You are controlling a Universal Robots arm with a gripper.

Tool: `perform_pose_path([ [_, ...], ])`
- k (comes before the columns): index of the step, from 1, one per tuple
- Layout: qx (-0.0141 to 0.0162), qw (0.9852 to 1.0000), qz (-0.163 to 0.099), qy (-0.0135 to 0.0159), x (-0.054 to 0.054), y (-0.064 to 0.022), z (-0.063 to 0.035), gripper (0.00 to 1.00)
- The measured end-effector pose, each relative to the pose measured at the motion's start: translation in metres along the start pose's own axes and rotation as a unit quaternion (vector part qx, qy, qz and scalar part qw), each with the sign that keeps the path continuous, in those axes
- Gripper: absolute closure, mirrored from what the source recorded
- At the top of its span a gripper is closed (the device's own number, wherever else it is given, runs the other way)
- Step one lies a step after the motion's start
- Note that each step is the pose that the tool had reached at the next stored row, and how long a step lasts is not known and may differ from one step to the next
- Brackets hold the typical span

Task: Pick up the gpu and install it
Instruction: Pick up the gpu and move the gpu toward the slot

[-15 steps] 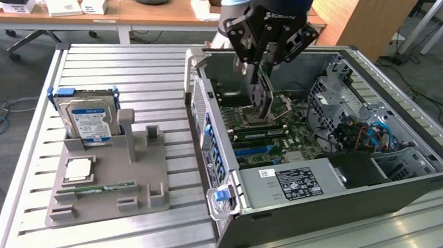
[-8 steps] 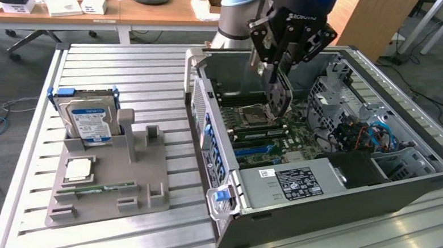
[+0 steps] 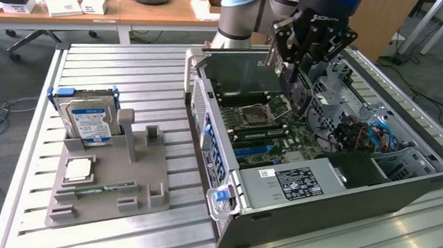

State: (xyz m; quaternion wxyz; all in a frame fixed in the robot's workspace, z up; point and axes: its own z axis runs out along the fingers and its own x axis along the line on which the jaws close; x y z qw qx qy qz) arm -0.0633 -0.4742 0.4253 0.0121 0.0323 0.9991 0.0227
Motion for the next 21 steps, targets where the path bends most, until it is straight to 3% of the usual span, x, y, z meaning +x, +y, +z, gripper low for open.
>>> perform_pose_path([
  [6, -0.0001, 1.0000, 0.000, 0.0000, -0.029, 0.0019, 0.0008, 0.73],
  [8, -0.0002, 1.0000, 0.000, 0.0001, -0.058, 0.0037, 0.0015, 0.73],
  [21, -0.0002, 1.0000, 0.000, 0.0001, -0.112, 0.0072, 0.0030, 0.73],
])
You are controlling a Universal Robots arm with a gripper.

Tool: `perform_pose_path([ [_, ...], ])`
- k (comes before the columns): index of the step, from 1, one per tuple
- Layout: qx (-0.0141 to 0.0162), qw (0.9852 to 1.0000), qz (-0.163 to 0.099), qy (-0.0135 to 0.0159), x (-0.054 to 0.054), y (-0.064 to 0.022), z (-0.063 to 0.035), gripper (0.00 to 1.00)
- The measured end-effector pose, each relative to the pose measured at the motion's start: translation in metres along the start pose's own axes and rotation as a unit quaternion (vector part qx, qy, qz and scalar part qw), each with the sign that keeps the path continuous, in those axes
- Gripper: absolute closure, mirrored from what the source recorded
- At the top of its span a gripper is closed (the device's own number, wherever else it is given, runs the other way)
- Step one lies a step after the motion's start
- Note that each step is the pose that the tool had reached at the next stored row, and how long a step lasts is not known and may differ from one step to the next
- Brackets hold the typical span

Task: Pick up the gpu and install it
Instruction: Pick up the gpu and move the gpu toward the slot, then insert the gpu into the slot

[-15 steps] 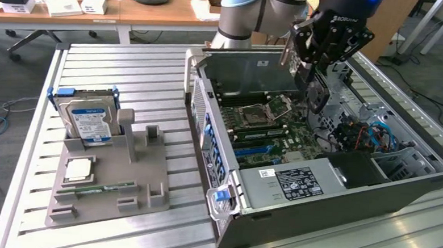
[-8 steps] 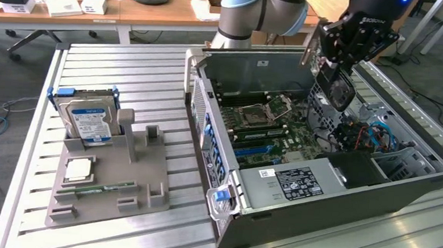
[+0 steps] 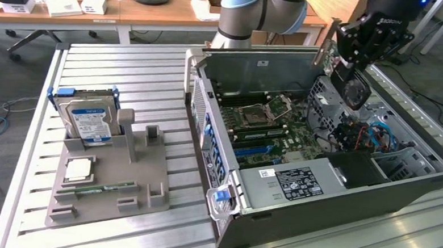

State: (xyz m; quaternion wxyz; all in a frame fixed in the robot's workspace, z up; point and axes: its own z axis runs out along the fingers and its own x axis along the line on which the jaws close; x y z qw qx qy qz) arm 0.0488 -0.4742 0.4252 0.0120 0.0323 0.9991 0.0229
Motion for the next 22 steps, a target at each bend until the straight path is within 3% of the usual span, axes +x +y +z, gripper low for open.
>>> perform_pose_path([
  [11, 0.0000, 1.0000, 0.000, 0.0001, -0.023, 0.0015, 0.0006, 0.73],
  [22, 0.0000, 1.0000, 0.000, 0.0000, -0.024, 0.0016, 0.0007, 0.73],
])
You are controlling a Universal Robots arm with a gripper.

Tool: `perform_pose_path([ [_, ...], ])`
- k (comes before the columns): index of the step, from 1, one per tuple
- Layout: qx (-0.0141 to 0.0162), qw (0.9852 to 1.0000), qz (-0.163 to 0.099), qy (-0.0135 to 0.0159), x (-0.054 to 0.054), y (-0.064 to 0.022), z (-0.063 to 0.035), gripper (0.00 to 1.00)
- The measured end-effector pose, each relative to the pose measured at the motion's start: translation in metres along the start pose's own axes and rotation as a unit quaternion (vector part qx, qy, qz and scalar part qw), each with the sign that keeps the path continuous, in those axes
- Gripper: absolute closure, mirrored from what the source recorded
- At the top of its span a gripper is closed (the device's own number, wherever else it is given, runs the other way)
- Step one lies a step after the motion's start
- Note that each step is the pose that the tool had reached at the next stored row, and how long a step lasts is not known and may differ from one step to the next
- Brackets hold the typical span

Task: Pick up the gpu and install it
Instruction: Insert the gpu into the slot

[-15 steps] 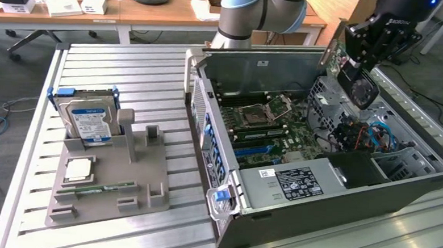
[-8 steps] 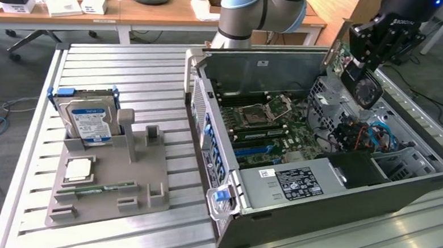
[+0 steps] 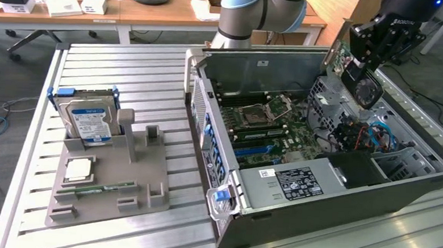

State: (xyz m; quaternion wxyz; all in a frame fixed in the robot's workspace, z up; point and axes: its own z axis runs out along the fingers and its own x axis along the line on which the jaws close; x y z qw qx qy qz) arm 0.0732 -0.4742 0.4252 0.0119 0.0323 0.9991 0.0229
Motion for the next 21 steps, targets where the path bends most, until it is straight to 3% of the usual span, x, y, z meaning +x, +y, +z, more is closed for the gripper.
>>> perform_pose_path([
  [6, 0.0000, 1.0000, -0.004, 0.0002, 0.0000, 0.0000, 0.0000, 0.73],
  [12, -0.0010, 0.9988, -0.049, 0.0023, 0.0000, -0.0001, 0.0004, 0.73],
  [17, -0.0020, 0.9955, -0.094, 0.0044, 0.0000, -0.0001, 0.0011, 0.73],
  [21, -0.0029, 0.9915, -0.130, 0.0061, 0.0000, -0.0001, 0.0018, 0.73],
])
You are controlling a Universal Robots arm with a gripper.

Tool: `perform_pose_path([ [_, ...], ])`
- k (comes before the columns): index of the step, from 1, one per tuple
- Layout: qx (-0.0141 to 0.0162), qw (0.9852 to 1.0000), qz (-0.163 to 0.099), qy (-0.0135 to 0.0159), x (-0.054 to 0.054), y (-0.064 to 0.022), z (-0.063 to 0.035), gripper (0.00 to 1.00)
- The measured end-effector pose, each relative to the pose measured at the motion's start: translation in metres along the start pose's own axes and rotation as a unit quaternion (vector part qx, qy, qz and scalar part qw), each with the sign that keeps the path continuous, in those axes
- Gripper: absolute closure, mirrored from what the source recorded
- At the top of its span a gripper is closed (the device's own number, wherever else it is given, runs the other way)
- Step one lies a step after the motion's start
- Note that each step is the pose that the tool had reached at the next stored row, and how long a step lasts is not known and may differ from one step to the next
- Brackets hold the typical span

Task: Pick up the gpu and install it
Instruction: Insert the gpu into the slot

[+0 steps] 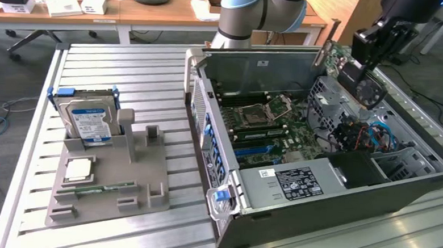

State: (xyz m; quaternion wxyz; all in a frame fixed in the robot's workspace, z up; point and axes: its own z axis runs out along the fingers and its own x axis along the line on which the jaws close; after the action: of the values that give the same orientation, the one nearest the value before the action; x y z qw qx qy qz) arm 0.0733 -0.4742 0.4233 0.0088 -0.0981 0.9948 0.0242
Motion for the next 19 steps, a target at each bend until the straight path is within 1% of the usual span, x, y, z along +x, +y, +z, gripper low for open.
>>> perform_pose_path([
  [2, -0.0004, 0.9998, -0.018, 0.0008, 0.0000, 0.0000, 0.0003, 0.73],
  [5, -0.0010, 0.9990, -0.044, 0.0020, 0.0000, 0.0000, 0.0008, 0.73],
  [7, -0.0014, 0.9981, -0.061, 0.0029, 0.0000, 0.0000, 0.0012, 0.73],
  [10, -0.0019, 0.9962, -0.087, 0.0041, 0.0000, -0.0001, 0.0017, 0.73],
  [12, -0.0023, 0.9946, -0.104, 0.0048, 0.0001, -0.0001, 0.0021, 0.73],
  [14, -0.0027, 0.9926, -0.121, 0.0056, 0.0001, -0.0001, 0.0025, 0.73],
  [17, -0.0033, 0.9888, -0.149, 0.0069, 0.0001, -0.0001, 0.0030, 0.73],
  [19, -0.0037, 0.9860, -0.167, 0.0078, 0.0001, -0.0001, 0.0034, 0.73],
])
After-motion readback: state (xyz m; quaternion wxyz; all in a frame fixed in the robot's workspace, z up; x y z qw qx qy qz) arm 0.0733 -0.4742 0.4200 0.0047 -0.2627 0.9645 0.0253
